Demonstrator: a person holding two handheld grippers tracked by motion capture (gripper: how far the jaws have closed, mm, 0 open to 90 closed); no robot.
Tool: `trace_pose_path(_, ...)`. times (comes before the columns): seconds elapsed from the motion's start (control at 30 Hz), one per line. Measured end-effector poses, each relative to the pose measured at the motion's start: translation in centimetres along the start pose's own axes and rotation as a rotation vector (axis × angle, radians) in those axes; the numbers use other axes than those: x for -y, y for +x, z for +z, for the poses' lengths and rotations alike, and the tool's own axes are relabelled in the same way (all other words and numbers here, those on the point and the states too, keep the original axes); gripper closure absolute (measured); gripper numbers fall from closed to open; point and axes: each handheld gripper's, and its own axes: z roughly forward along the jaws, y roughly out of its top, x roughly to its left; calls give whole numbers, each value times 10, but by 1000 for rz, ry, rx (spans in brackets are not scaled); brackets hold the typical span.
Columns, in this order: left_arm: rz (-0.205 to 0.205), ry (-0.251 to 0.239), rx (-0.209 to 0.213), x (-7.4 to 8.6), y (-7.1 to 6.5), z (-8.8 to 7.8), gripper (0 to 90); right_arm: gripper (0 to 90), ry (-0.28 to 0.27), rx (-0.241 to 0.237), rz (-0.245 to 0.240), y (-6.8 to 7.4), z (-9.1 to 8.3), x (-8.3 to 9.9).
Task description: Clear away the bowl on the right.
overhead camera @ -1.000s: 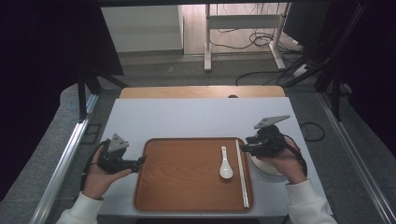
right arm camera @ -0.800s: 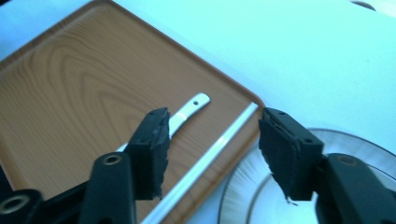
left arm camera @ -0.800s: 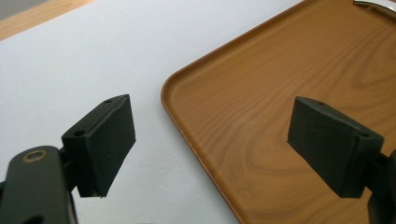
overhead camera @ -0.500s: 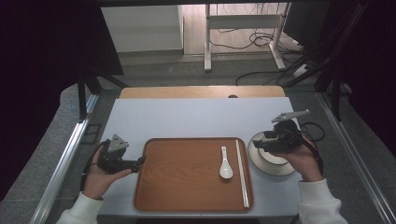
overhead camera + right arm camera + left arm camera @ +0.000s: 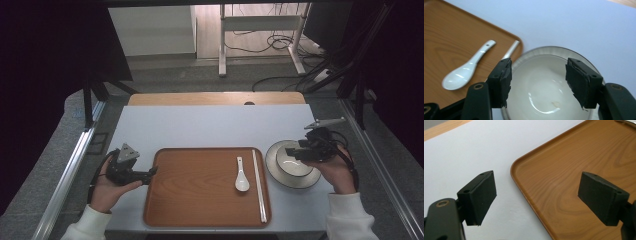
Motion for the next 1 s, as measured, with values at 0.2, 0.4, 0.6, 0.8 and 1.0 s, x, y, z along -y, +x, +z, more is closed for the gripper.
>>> trace_pose_path(0.2,-1,-3,-1,0,1,-1,145,377,15,46,43,-18,0,7)
trace_pose_path(0.4,2,1,1,0,0,0,145,379,84,102,75,-32,9,16)
trace_pose_path(0.6,3,1,2,0,0,0,145,398,144,119,91,-41,24,23)
trace_pose_path(0.8,4,3,3,0,0,0,145,464,181,116,109,-45,32,26)
trace_pose_path(1.0,4,3,4,0,-1,0,145,564,221,110,118,-46,45,29)
